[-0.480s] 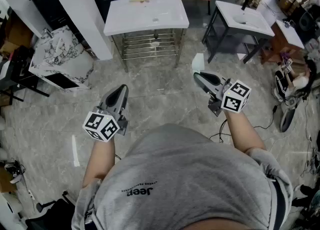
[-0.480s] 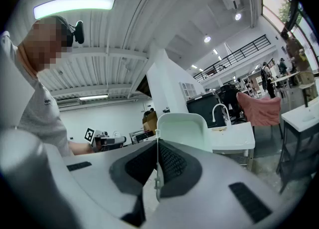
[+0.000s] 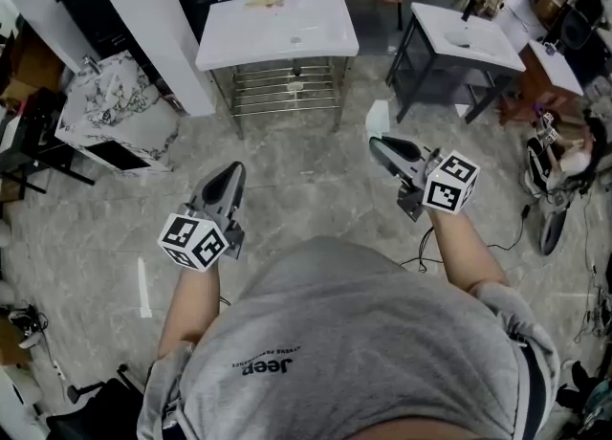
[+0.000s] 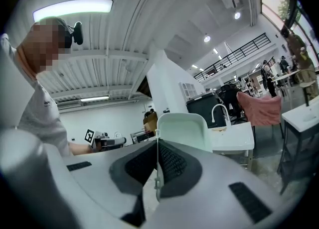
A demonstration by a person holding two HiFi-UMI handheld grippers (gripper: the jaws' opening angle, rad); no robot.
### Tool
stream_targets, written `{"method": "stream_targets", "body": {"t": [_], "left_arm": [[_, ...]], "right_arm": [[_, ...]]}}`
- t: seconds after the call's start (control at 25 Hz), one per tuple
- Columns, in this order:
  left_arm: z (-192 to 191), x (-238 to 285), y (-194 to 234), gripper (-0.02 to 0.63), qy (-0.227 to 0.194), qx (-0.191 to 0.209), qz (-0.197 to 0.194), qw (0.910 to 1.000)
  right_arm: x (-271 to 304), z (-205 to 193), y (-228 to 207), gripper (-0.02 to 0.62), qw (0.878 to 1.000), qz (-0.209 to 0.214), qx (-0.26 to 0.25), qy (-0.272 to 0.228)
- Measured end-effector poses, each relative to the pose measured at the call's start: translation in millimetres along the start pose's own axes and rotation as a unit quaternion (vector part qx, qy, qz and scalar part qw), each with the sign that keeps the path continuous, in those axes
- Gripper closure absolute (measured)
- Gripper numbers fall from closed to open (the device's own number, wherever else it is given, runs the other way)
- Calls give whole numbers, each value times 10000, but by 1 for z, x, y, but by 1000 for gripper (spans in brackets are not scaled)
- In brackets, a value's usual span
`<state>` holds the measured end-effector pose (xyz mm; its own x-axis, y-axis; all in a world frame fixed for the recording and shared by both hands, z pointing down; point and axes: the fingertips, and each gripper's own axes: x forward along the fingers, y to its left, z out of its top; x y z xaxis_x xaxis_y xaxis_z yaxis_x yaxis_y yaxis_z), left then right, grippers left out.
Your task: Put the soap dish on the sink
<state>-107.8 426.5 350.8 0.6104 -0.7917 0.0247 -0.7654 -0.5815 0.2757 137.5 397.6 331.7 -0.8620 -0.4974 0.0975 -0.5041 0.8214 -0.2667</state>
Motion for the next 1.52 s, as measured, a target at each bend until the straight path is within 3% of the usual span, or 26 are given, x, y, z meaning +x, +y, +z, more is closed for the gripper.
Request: {"method": "stream_targets", "body": {"t": [0.28, 0.68, 1.08, 1.28, 1.52], "left_arm": [[-1, 16, -25, 592, -22, 46, 60, 10000], [-4, 53, -70, 592, -146, 135, 74, 9998], [-2, 81, -63, 592, -149, 185, 12, 9997], [-5, 85, -18, 592, -116, 246, -77, 9996], [21, 106, 91, 592, -202, 220, -272, 9992]], "right_arm": [[-31, 3, -18, 535, 9998, 42, 183, -84], [-93, 12, -45, 535, 9999, -15, 29, -95], [-89, 30, -69, 535, 9998, -35, -149, -136], [-42, 24, -79, 535, 9998, -49, -161, -76], [60, 37, -107, 535, 9993, -235, -269, -86]]}}
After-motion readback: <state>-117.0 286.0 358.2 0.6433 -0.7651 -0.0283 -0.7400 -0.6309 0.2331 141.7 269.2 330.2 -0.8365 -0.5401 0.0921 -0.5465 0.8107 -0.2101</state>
